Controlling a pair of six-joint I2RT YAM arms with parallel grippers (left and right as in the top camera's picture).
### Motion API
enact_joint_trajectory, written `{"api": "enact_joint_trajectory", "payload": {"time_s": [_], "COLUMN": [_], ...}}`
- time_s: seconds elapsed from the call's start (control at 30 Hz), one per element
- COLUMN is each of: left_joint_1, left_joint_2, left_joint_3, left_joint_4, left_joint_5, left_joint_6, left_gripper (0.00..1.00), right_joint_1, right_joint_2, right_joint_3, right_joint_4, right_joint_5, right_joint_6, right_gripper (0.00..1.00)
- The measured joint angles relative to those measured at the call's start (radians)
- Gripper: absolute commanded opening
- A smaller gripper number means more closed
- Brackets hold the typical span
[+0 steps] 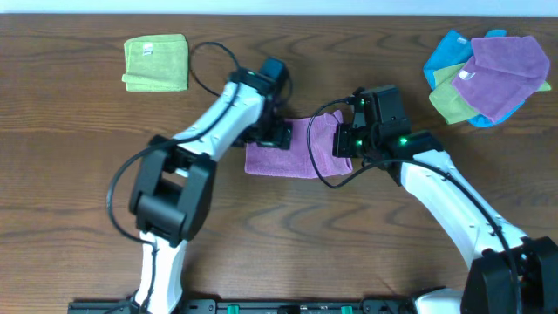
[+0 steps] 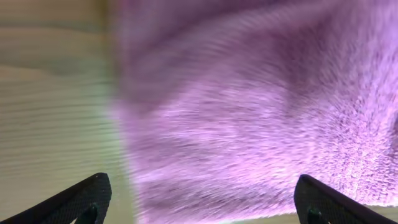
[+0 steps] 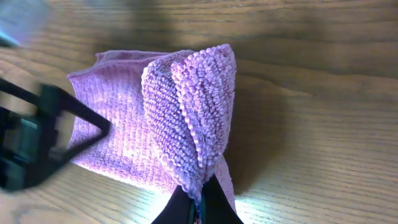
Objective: Fold the cloth
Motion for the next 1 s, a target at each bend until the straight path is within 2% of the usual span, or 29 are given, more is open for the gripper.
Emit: {"api": "enact_joint_trajectory", "payload": {"time_s": [0.43,0.77,1.0], "left_joint_1": [0.143,0.150,0.152], "left_joint_2": [-0.124,-0.136,-0.136], "left_joint_3": [0.000,0.000,0.000], "left_joint_4": [-0.085,-0.125,-0.149], "left_joint_5": [-0.007,0.000,0.009], "left_joint_6": [0.035,0.039,0.053], "left_gripper": [0.95,0.95,0.95], "right_joint_1": [0.080,0.222,0.242], "right_joint_2": [0.000,0.009,0.083], "right_joint_3": [0.002,0.003,0.005], "right_joint_4": [0.118,0.190,0.257], "right_joint_5": [0.051,0.225,0.259], "right_joint_6": [0.087,0.197,0.268], "right_gripper": [0.02,0.01,0.02]}}
